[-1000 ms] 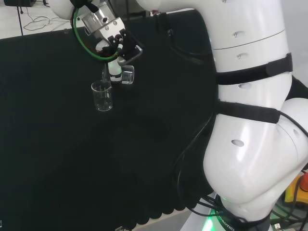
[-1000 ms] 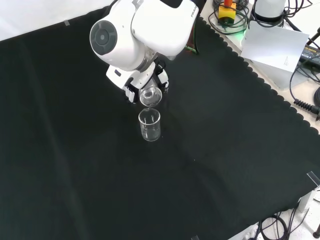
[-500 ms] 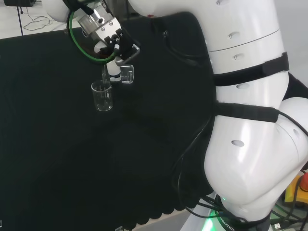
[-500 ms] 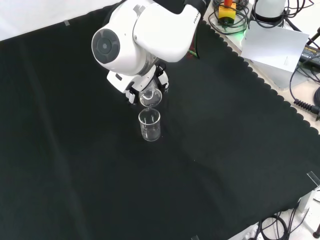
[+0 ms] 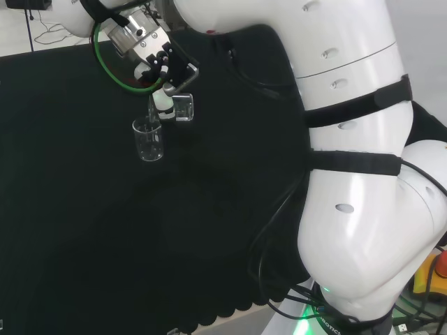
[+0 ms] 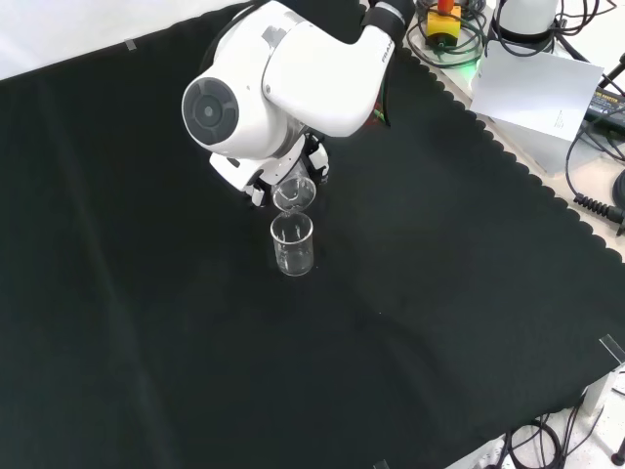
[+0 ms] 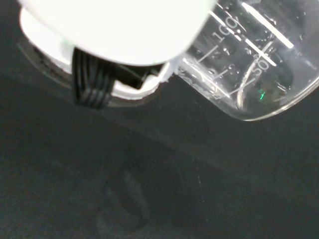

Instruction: Pour the water from the handheld beaker into the one on the table.

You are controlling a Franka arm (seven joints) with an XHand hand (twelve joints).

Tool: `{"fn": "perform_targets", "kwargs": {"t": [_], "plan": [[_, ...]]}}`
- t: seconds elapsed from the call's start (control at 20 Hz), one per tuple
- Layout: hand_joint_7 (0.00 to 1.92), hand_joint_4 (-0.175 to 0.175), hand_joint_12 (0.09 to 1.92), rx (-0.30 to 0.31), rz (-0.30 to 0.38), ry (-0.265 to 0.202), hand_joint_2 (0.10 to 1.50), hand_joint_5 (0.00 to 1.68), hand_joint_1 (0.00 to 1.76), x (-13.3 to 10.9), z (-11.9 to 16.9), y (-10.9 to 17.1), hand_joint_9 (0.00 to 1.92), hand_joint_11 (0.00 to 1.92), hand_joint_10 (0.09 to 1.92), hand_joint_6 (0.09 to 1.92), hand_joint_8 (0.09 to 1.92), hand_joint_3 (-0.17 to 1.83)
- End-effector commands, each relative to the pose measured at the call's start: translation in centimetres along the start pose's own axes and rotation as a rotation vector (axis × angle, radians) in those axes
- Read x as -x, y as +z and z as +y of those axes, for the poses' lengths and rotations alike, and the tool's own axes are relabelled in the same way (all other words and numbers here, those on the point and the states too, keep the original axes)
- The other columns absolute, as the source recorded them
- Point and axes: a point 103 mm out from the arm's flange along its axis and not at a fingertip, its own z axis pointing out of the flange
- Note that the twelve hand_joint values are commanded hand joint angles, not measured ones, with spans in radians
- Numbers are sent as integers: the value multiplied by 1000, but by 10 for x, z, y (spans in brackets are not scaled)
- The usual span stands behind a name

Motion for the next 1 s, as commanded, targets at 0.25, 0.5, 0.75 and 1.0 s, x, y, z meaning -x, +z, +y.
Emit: {"fn": "perform_targets", "kwargs": {"t": [0.25,0.5,0.75,1.0], "plan": [[1235,-175,753,-8,-18,9,585,1176,1306,-2,0,-3,1473,1178,830,900,878,848],[1233,-175,754,-7,-30,13,585,1175,1306,-6,-1,-8,1472,1179,831,903,881,849],[1232,-175,754,-16,-39,17,585,1174,1305,-5,0,-10,1471,1180,832,905,883,850],[1232,-175,755,-30,-45,16,585,1173,1305,-6,2,-12,1470,1180,833,907,885,851]]}}
